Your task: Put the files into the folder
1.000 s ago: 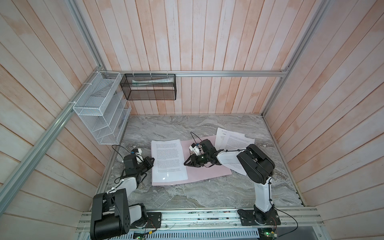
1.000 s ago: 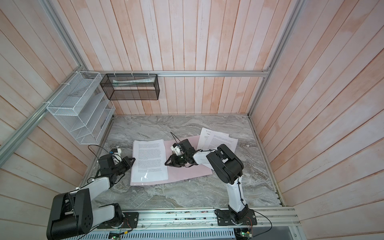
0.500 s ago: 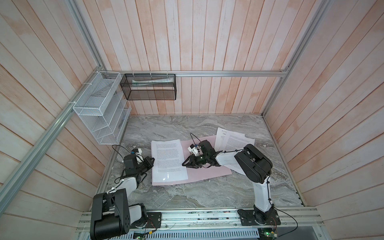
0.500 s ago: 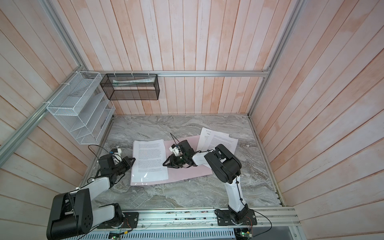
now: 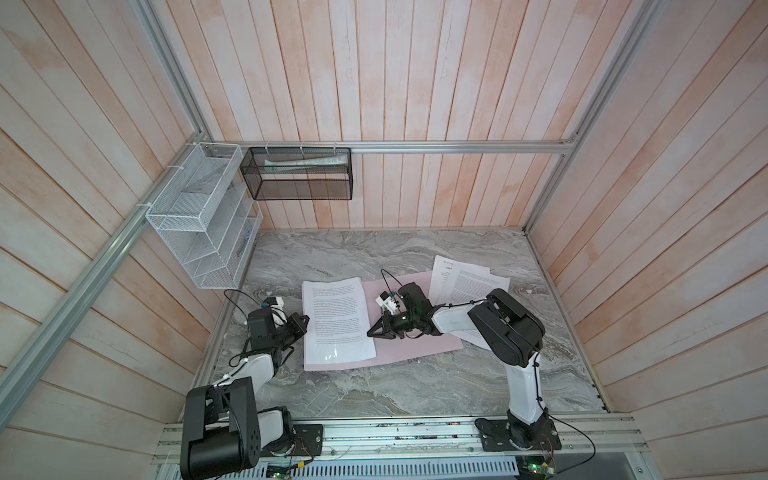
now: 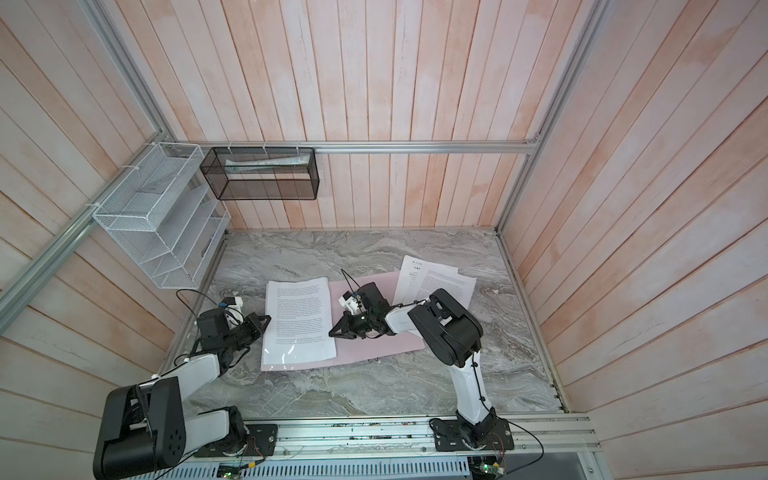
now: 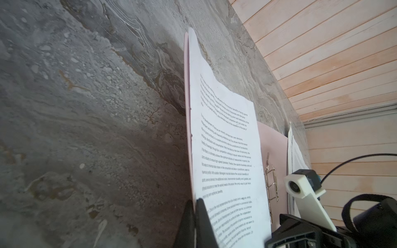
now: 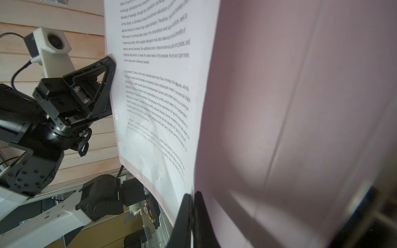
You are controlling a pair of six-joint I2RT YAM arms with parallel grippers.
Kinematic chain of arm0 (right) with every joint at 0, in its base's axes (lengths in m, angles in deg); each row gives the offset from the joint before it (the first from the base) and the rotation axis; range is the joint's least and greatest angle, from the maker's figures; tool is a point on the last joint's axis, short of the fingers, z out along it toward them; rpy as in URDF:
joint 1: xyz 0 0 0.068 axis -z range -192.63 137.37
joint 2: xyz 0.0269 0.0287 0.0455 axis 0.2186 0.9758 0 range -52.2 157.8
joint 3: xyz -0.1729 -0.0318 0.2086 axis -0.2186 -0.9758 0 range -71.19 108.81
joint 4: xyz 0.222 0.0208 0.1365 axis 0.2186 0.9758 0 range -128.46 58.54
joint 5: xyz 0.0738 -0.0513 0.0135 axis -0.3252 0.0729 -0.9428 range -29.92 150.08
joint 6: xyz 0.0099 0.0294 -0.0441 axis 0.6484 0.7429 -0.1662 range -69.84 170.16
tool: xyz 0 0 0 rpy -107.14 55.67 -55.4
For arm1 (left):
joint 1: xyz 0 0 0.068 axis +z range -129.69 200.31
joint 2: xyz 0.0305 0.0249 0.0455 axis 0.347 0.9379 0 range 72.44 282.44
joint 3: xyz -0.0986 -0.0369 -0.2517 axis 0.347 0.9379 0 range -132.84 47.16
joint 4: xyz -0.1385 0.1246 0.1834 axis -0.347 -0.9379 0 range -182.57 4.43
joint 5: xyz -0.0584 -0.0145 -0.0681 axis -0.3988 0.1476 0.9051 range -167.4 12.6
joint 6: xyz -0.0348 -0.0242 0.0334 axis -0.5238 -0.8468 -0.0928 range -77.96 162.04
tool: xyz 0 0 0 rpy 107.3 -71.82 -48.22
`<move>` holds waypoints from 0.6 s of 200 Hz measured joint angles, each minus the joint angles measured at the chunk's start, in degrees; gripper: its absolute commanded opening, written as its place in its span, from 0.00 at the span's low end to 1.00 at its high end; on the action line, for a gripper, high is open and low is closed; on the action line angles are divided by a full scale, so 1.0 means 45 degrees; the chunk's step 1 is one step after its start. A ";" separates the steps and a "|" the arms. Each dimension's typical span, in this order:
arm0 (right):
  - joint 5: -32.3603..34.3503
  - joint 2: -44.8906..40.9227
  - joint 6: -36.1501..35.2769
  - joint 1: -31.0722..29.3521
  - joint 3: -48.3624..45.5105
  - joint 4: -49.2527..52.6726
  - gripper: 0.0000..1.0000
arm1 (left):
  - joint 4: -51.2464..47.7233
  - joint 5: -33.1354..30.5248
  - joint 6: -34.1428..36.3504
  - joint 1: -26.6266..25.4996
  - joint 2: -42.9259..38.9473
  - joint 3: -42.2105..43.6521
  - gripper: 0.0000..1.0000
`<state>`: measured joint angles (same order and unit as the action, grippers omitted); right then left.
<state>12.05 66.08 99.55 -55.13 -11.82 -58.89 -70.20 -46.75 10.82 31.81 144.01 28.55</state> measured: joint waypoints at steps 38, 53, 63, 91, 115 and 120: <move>0.0131 0.0000 -0.0233 -0.0340 0.0000 0.0393 0.00 | -0.0005 -0.0010 0.0000 0.0000 0.0000 0.0000 0.00; 0.0243 0.0000 -0.0340 -0.0452 0.0000 0.0588 0.00 | -0.0010 -0.0053 0.0000 0.0000 0.0000 0.0000 0.00; 0.0340 0.0000 -0.0408 -0.0515 0.0000 0.0724 0.00 | -0.0015 -0.0097 0.0000 -0.0005 0.0005 0.0000 0.00; 0.0656 -0.0194 -0.0602 -0.0627 -0.0019 0.1035 0.00 | -0.0039 -0.0160 0.0000 -0.0010 0.0049 0.0000 0.26; 0.0763 -0.0573 -0.0695 -0.0670 -0.0121 0.1205 0.00 | -0.0170 -0.0389 0.0029 -0.0010 0.0078 0.0000 0.54; 0.0772 -0.0627 -0.0704 -0.0685 -0.0131 0.1219 0.00 | -0.0189 -0.0437 0.0053 -0.0010 0.0078 0.0000 0.55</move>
<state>15.52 63.26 96.38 -58.21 -12.41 -53.40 -71.05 -48.71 11.06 31.77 144.36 28.55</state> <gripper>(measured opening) 0.047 0.512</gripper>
